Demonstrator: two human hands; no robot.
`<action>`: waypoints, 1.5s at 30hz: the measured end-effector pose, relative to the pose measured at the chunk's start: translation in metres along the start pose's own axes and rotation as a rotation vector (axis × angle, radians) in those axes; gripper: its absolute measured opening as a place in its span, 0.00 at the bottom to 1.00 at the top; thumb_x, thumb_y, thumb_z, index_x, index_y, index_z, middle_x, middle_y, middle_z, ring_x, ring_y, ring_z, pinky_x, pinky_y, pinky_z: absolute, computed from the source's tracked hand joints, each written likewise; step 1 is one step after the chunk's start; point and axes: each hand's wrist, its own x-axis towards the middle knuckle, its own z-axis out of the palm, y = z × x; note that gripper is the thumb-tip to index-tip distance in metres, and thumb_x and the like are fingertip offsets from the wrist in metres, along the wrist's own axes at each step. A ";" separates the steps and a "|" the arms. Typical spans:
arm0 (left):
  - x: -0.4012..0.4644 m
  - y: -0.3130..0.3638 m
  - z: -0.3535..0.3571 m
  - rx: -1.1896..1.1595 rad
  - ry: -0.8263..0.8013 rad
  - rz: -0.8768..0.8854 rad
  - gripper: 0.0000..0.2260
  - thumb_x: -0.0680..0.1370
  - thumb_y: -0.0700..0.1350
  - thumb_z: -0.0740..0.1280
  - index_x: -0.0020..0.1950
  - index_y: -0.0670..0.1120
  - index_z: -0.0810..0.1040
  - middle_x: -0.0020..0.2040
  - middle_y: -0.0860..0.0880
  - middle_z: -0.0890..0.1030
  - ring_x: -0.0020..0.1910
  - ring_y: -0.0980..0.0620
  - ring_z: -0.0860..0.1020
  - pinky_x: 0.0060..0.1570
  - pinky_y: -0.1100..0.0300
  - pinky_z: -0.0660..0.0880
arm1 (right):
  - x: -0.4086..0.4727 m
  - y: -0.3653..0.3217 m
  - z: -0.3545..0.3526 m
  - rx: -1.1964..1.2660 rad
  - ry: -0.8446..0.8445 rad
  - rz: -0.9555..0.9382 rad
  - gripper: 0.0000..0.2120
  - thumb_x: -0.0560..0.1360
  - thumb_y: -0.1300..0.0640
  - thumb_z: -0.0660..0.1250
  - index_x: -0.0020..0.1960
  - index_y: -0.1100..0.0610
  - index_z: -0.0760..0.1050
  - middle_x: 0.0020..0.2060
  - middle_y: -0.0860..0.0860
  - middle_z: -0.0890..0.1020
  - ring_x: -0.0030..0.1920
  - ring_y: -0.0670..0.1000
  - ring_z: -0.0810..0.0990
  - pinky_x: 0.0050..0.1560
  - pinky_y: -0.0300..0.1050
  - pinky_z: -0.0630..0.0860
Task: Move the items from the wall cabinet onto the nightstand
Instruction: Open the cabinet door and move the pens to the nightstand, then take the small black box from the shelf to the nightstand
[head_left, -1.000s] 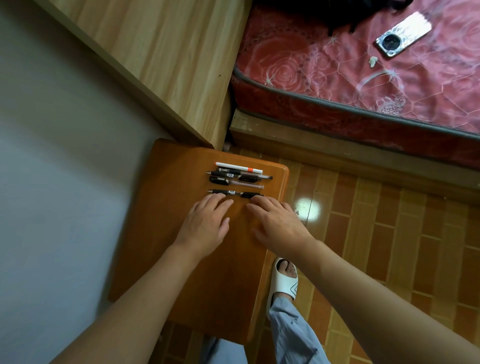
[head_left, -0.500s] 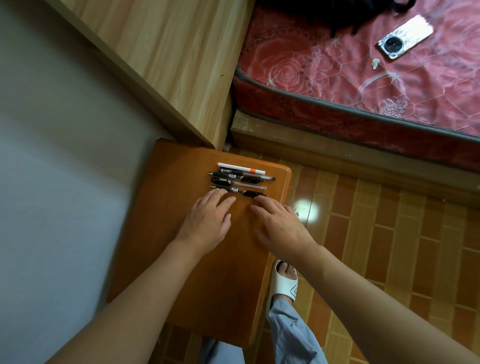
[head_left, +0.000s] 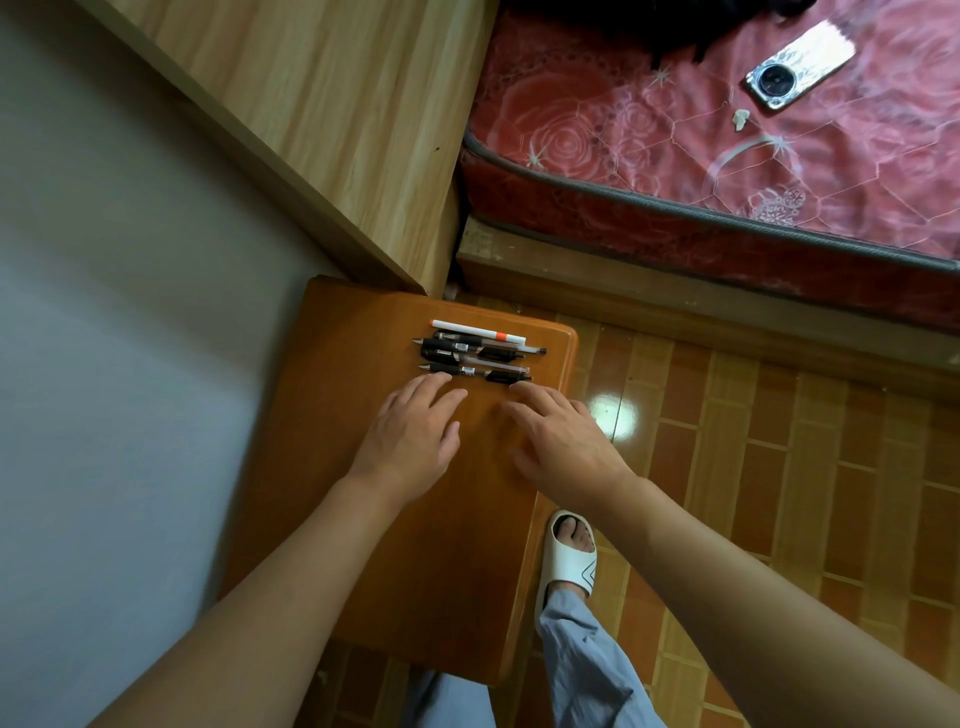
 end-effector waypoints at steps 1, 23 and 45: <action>-0.001 0.001 -0.003 0.005 0.004 0.004 0.20 0.84 0.49 0.62 0.77 0.51 0.70 0.77 0.49 0.68 0.78 0.49 0.64 0.74 0.51 0.66 | -0.002 0.000 -0.002 -0.001 -0.001 0.001 0.26 0.82 0.47 0.64 0.78 0.49 0.65 0.80 0.50 0.62 0.81 0.54 0.59 0.76 0.55 0.64; -0.087 0.128 -0.184 0.140 0.123 0.152 0.23 0.82 0.56 0.61 0.76 0.51 0.70 0.75 0.47 0.71 0.77 0.48 0.66 0.75 0.44 0.64 | -0.185 -0.047 -0.168 -0.089 0.205 0.331 0.29 0.81 0.44 0.65 0.80 0.48 0.63 0.80 0.51 0.64 0.80 0.53 0.62 0.76 0.56 0.64; -0.203 0.451 -0.401 0.287 0.271 1.002 0.23 0.81 0.60 0.63 0.73 0.53 0.74 0.74 0.48 0.73 0.73 0.45 0.70 0.71 0.43 0.68 | -0.597 -0.176 -0.290 -0.013 0.801 1.042 0.29 0.81 0.41 0.65 0.79 0.49 0.67 0.77 0.48 0.68 0.75 0.51 0.68 0.73 0.53 0.68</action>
